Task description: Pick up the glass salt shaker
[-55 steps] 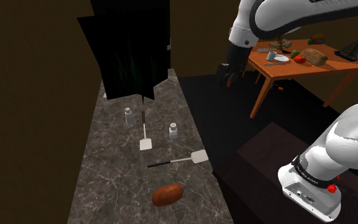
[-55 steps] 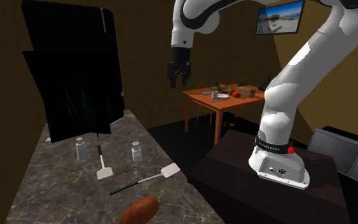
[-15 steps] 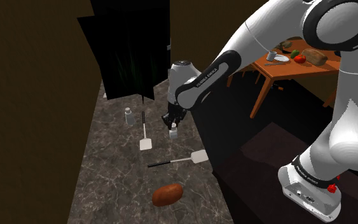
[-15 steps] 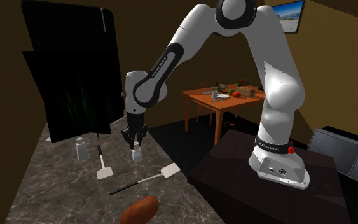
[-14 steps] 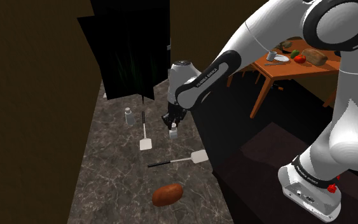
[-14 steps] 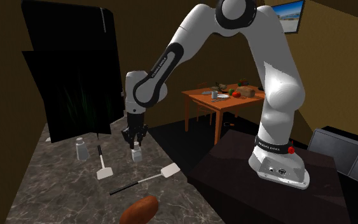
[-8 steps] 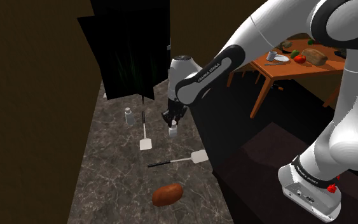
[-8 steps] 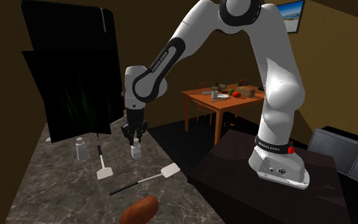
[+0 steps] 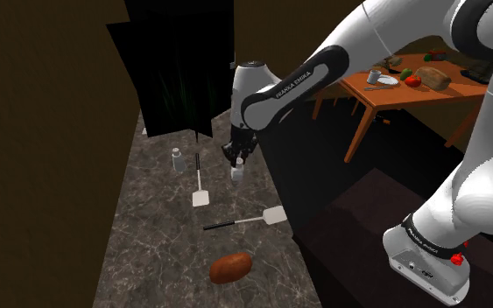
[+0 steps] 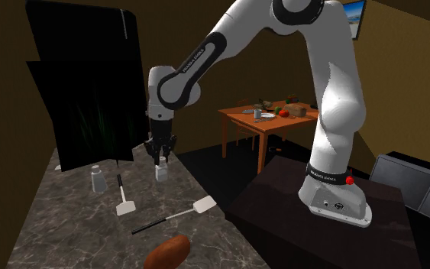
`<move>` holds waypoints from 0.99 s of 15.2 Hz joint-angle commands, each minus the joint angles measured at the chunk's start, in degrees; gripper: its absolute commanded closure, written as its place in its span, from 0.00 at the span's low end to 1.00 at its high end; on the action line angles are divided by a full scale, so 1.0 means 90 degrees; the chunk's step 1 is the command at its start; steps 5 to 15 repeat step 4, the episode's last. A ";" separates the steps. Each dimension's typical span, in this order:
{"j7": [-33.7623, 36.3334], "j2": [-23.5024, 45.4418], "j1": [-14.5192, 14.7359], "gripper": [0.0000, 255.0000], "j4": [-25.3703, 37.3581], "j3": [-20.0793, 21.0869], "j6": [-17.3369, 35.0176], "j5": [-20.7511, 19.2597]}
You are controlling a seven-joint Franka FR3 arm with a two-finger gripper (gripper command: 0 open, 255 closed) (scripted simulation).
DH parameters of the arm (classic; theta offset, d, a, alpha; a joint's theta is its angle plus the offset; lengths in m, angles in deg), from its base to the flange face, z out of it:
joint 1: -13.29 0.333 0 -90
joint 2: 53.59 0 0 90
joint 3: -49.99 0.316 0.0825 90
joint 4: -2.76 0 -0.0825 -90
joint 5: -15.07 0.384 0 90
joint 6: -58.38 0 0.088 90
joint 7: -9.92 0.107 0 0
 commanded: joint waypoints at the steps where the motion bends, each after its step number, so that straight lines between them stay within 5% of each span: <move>1: -0.0014 -0.0131 -0.0021 1.00 0.0016 0.0023 -0.0146 0.0041; 15: -0.0020 -0.0201 -0.0031 1.00 0.0032 0.0033 -0.0230 0.0063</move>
